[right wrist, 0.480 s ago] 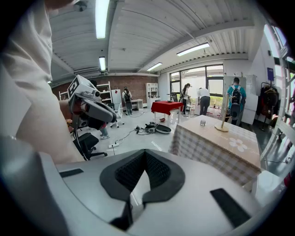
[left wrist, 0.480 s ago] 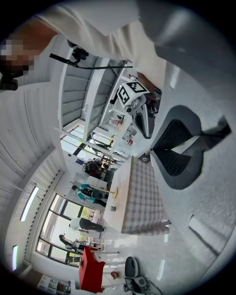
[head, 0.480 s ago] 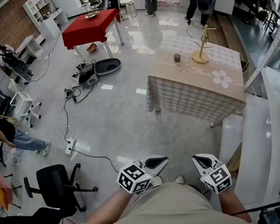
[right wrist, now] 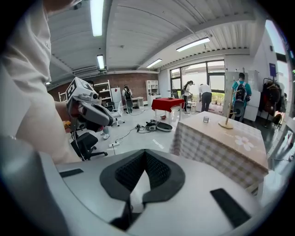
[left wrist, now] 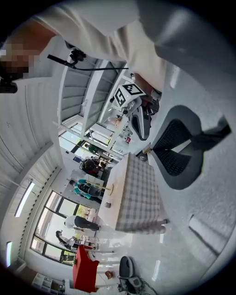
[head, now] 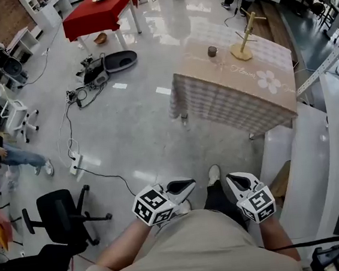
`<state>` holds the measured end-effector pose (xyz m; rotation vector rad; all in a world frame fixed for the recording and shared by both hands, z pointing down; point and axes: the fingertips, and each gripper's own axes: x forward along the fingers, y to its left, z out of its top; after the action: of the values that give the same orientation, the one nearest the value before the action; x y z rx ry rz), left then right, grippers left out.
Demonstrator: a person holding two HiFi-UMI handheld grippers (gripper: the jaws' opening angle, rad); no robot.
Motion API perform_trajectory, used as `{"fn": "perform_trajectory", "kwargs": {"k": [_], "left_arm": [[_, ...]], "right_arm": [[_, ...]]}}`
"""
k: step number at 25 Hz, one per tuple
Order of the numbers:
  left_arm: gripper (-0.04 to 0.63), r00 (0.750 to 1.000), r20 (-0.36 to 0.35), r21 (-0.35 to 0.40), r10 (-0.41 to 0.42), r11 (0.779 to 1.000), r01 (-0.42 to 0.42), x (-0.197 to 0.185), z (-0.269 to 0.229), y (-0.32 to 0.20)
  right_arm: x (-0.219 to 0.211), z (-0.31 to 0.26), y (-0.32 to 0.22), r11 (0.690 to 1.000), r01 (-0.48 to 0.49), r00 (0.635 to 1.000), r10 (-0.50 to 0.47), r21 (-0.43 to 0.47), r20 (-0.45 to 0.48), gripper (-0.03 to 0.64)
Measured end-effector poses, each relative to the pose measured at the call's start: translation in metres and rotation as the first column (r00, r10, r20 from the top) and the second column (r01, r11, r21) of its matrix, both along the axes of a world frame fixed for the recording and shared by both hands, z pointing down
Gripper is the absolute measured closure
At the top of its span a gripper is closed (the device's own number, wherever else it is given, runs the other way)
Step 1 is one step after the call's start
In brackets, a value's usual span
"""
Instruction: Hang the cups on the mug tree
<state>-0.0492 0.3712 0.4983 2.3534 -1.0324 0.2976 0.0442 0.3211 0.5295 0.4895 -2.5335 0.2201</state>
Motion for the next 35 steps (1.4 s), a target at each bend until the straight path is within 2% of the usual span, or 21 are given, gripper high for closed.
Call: {"fn": "perform_trajectory", "kwargs": {"k": [4, 10, 17, 21, 24, 30, 35], "left_arm": [[0.588, 1.000, 0.006, -0.016, -0.023, 1.000, 0.023, -0.004, 0.002, -0.050], [0.588, 0.997, 0.045, 0.001, -0.059, 0.998, 0.059, 0.008, -0.015, -0.162], [0.586, 0.987, 0.110, 0.050, -0.114, 0.993, 0.109, 0.024, -0.030, -0.291], [0.583, 0.983, 0.140, 0.050, -0.115, 0.993, 0.109, 0.018, -0.027, -0.349], [0.544, 0.979, 0.175, 0.050, -0.106, 0.994, 0.099, 0.008, -0.016, -0.392], [0.478, 0.968, 0.235, 0.034, -0.091, 0.996, 0.085, -0.024, 0.018, -0.485], [0.435, 0.959, 0.281, -0.002, -0.040, 0.999, 0.042, -0.049, 0.045, -0.565]], "right_arm": [[-0.008, 0.007, -0.057, 1.000, 0.014, 1.000, -0.014, -0.020, 0.016, 0.603], [-0.011, -0.009, -0.177, 0.998, 0.061, 0.996, -0.060, -0.016, 0.070, 0.600], [0.025, -0.022, -0.281, 0.998, 0.063, 0.994, -0.061, -0.017, 0.093, 0.589], [0.036, -0.021, -0.317, 0.999, 0.018, 0.994, -0.014, -0.042, 0.104, 0.522], [0.042, -0.017, -0.338, 0.998, -0.017, 0.994, 0.024, -0.060, 0.108, 0.502], [0.054, -0.008, -0.379, 0.988, -0.122, 0.987, 0.131, -0.098, 0.091, 0.500], [0.057, -0.015, -0.427, 0.960, -0.257, 0.960, 0.267, -0.108, 0.081, 0.500]]}}
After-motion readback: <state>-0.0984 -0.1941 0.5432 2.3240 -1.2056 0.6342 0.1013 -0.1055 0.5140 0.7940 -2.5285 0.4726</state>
